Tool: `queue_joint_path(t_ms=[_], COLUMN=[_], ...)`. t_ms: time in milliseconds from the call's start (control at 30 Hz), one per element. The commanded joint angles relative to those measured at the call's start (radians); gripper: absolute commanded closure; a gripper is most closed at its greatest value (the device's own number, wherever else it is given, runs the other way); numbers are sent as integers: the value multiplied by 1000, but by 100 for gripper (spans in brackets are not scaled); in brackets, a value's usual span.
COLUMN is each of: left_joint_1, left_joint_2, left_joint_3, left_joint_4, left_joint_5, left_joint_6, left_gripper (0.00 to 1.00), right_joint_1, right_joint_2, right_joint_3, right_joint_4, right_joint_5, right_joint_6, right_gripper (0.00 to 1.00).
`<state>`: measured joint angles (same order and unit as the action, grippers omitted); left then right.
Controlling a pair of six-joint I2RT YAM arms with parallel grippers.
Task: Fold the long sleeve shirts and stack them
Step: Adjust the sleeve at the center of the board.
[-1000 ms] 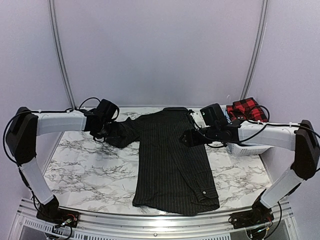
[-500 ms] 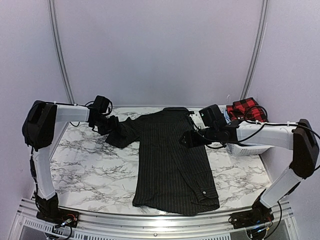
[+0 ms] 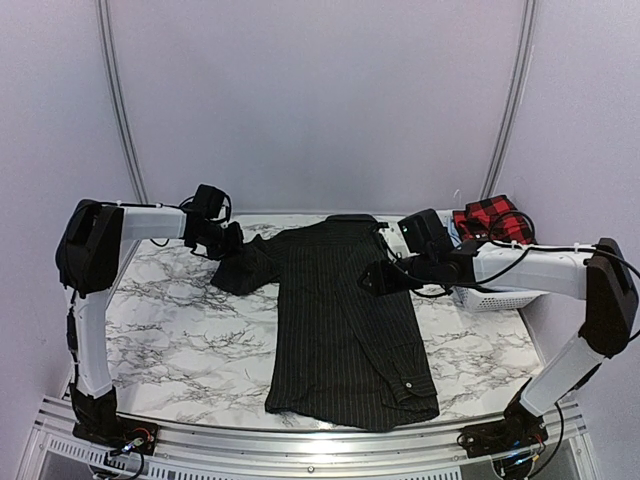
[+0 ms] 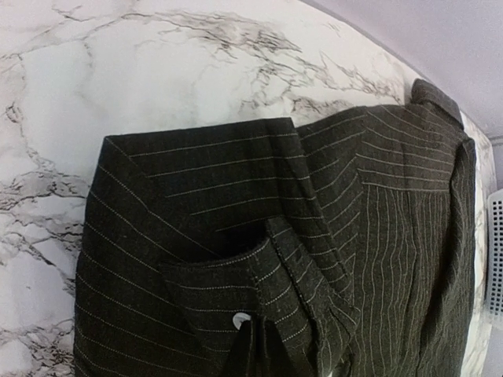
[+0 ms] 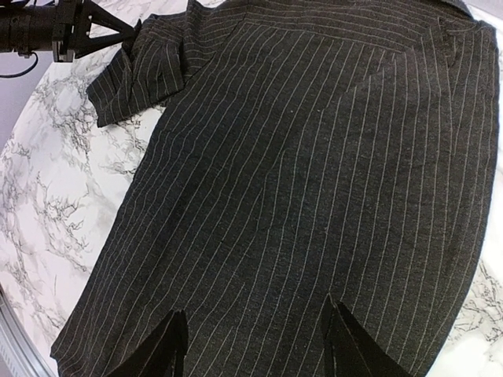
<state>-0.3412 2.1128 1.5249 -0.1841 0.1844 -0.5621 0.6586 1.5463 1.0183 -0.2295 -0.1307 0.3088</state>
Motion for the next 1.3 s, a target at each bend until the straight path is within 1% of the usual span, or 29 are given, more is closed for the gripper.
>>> queue_joint_path(t_ms=[0,167,333,533,600,700,767,867,933,1033,1167,1200,1267], left_joint_1=[-6,-48,-101,-138,-145,-160,-170,-182,-185,-188,-215,-230,-270], left_joint_2=[-40,-150,-256,-339,-356,-378,-390,-405,-415,-447,-551,-576,-619], left_joint_3=[-29,-86,-139,-173,-180,-183,-183,-187,-201,-253,-405,-461,-593], left_joint_4=[21,35,38,39,39,40,40,39,36,38,71,82,97], left_joint_5=[48,64,78,117,124,134,140,156,163,193,163,162,146], left_joint_6=[24,85,122,115,110,101,99,104,114,120,123,118,106], left_gripper=[100,100,100,100,100,100,100,100,100,100,100,98,87], right_joint_1=[13,18,50,105,113,125,141,156,156,152,153,152,152], right_joint_2=[7,48,112,229,270,309,331,368,381,373,314,302,278], right_joint_3=[44,78,121,209,238,244,243,254,269,281,227,213,185], right_joint_4=[41,128,274,386,427,539,607,660,658,608,583,559,537], right_joint_5=[-23,-65,-91,-58,-80,-137,-147,-153,-131,-79,-29,-25,-19], right_joint_6=[-28,-82,-140,-229,-222,-178,-161,-147,-122,-111,-111,-108,-104], right_gripper=[46,45,35,26,24,22,21,20,20,21,22,22,23])
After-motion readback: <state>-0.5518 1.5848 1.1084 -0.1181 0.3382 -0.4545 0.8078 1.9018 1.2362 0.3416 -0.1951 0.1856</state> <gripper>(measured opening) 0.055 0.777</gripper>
